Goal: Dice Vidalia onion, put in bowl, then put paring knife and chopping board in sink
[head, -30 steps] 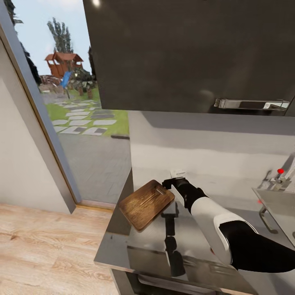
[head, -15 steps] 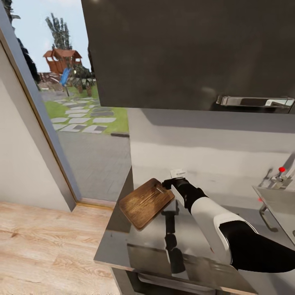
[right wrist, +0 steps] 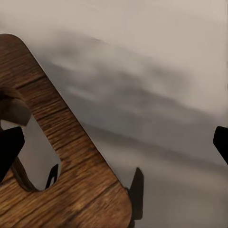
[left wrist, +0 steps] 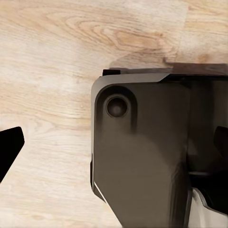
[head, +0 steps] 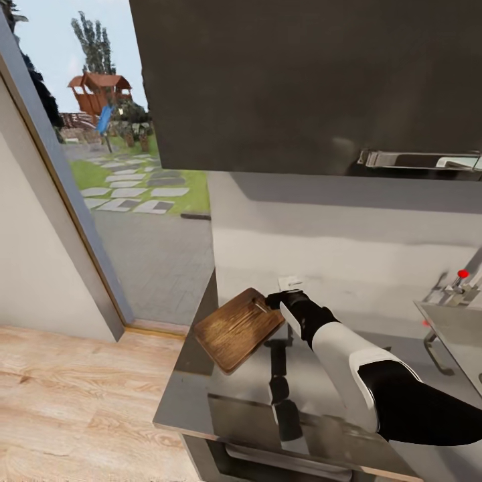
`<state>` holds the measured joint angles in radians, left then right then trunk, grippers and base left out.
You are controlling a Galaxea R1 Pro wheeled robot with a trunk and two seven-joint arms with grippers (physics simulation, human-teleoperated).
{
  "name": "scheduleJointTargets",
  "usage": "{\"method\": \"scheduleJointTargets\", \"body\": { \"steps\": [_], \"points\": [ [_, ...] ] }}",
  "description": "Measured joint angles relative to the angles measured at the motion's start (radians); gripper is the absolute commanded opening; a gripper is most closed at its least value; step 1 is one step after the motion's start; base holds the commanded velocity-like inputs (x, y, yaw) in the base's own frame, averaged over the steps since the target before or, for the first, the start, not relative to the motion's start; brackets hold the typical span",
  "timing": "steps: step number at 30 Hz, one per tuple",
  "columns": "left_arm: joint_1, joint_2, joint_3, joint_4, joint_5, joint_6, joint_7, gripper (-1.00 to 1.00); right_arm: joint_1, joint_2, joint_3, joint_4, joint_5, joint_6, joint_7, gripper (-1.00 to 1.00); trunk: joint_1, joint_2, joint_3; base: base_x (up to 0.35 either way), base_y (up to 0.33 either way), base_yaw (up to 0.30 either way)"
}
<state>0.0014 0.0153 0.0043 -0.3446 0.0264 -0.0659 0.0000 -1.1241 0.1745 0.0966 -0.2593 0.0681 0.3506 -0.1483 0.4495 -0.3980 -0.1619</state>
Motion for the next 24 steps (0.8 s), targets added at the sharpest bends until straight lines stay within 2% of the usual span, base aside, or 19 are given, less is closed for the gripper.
{"method": "scheduleJointTargets", "body": {
  "steps": [24],
  "points": [
    [0.0,0.0,0.0,0.0,0.0,0.0,0.0,1.0,0.0,0.0,-0.001,-0.001,0.0,0.0,0.0,1.0,0.0,0.0,-0.033,0.0,0.0,0.0]
  ]
}}
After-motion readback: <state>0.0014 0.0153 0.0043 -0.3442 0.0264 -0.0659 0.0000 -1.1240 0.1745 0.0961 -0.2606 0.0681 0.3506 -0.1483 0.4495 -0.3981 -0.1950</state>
